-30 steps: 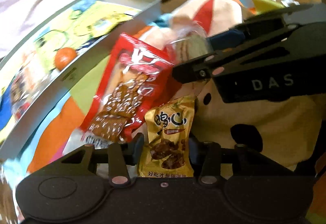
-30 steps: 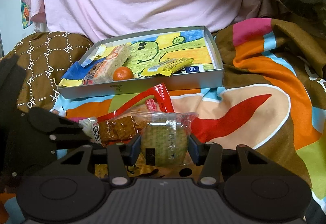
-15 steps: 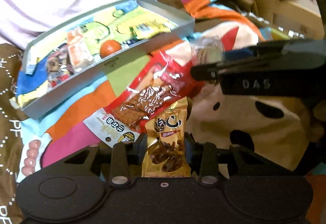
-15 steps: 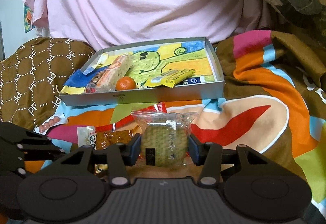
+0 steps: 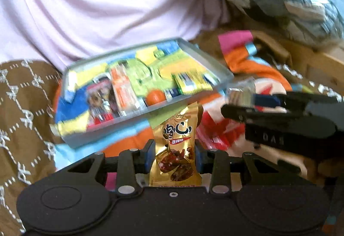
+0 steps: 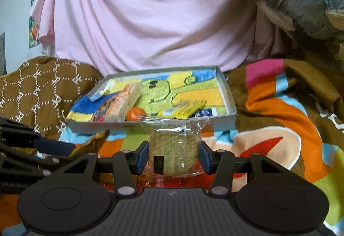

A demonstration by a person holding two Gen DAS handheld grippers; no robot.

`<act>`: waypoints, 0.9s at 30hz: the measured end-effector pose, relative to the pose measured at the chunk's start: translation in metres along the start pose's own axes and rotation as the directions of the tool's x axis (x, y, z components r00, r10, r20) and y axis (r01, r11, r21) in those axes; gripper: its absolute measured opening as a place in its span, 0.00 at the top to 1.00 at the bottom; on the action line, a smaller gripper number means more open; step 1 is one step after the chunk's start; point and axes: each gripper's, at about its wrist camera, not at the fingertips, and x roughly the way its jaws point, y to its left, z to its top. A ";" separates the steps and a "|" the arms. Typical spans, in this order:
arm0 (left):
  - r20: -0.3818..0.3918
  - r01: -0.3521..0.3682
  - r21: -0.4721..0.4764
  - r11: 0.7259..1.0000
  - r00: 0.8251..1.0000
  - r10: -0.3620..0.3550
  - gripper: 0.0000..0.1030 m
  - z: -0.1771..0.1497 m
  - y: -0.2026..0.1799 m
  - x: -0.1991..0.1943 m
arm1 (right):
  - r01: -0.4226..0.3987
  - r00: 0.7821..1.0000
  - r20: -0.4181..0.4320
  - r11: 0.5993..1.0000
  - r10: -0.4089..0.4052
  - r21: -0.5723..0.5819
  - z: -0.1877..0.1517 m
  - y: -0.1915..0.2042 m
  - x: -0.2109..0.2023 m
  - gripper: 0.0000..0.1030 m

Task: Organize snacks
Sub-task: 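Carry the gold packet and biscuit bag over the grey tray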

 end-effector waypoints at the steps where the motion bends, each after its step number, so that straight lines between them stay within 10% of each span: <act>1: 0.014 -0.010 -0.003 1.000 1.000 0.010 0.62 0.005 0.002 0.001 | 0.001 1.000 0.021 1.000 -0.001 0.008 0.002 0.001 0.001 0.48; 11: 0.130 -0.151 -0.144 0.978 0.977 0.170 0.62 0.066 0.025 0.044 | 0.052 0.976 0.212 0.998 -0.058 0.033 0.029 0.006 0.035 0.48; 27: 0.069 -0.158 -0.179 0.971 0.982 0.173 0.62 0.098 0.023 0.141 | 0.126 0.977 0.165 0.991 -0.134 0.054 0.032 -0.026 0.084 0.48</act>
